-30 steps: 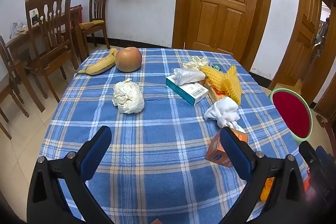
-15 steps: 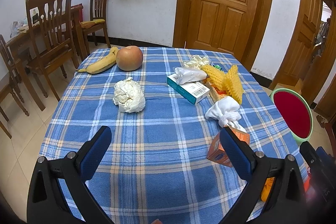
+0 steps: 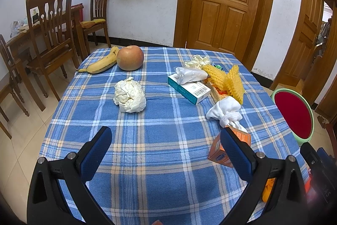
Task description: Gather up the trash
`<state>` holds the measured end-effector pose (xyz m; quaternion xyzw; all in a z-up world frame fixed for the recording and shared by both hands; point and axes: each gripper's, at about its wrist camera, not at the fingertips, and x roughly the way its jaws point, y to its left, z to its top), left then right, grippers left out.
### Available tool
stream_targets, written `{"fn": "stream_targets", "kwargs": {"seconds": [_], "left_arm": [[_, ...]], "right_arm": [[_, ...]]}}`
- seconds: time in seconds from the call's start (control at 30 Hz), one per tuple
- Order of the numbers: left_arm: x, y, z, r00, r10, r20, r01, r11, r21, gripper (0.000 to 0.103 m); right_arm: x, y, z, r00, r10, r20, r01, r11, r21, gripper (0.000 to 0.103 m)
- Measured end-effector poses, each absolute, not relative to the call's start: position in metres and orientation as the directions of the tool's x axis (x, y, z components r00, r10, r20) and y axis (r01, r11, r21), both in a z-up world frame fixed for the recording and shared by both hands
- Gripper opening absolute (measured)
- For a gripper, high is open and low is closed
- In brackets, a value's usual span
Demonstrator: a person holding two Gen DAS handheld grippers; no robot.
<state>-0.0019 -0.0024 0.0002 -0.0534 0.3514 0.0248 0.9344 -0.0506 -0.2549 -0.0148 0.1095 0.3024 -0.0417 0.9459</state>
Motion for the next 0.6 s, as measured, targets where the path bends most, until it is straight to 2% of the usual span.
{"fn": "stream_targets", "kwargs": {"seconds": [0.6], "left_arm": [[-0.0009,-0.0016,-0.0031,0.75,0.009,-0.662,-0.084,0.993,-0.081,0.101]], "right_arm": [[-0.051,-0.254,-0.0153,0.813,-0.009,-0.583,0.143,0.972,0.185,0.103]]}}
